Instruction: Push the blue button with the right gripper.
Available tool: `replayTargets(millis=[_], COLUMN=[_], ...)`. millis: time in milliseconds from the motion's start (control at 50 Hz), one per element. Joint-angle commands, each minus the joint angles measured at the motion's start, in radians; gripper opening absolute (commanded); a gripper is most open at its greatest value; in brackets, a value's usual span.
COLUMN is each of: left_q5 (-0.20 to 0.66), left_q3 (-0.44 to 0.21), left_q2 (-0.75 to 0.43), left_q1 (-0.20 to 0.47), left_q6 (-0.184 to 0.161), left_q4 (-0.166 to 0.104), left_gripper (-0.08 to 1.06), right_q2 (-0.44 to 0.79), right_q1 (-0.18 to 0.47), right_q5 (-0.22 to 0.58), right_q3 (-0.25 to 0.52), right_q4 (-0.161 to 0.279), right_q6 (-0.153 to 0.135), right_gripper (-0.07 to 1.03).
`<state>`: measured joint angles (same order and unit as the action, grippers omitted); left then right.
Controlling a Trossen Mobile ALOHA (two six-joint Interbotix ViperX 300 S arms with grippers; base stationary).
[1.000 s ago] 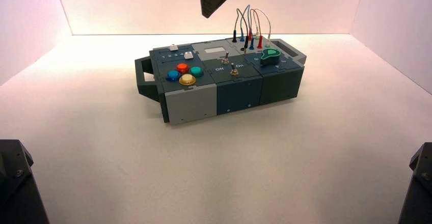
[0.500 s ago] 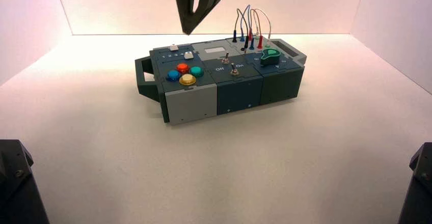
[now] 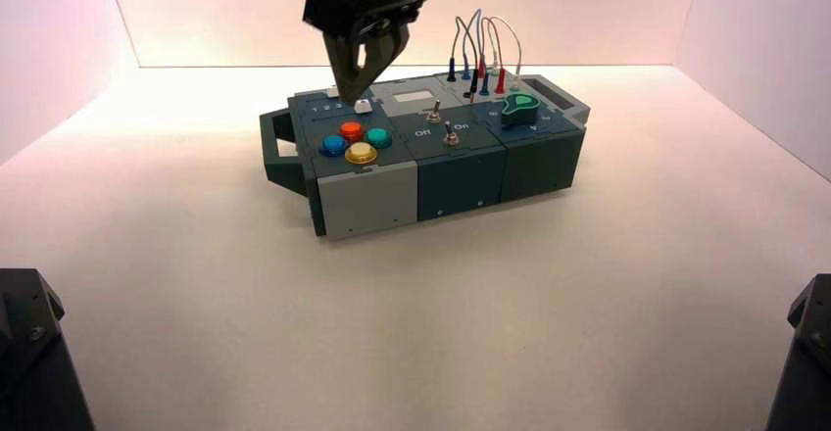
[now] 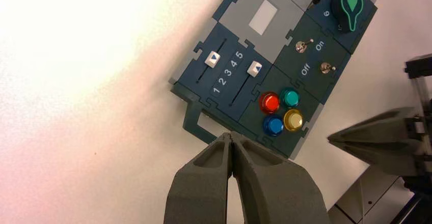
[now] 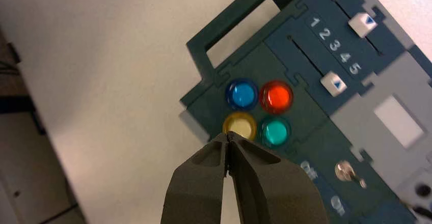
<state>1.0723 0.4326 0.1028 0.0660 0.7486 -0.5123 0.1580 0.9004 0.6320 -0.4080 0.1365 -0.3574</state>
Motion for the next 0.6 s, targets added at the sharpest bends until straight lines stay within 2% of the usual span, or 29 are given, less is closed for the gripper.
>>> replayTargets(millis=[20,460,600], left_q5=[-0.003,-0.003,-0.003], left_q3=[-0.028,-0.029,-0.028], left_q2=[0.023,0.021,0.02], left_q1=[-0.003,-0.003,-0.003], left_q6=[0.002,0.002,0.0], left_q4=[-0.002,-0.003,-0.003], left_gripper=[-0.03,-0.03,-0.03], right_q2=[0.008,0.095,0.098], right_q1=[0.005,0.005,0.005], right_q5=[-0.041,-0.117,-0.115], right_q3=[0.023,0.041,0.057], right_q4=[-0.006,-0.02,-0.02], right_q6=[-0.003,-0.002,-0.002], right_gripper=[-0.02,-0.02,-0.02])
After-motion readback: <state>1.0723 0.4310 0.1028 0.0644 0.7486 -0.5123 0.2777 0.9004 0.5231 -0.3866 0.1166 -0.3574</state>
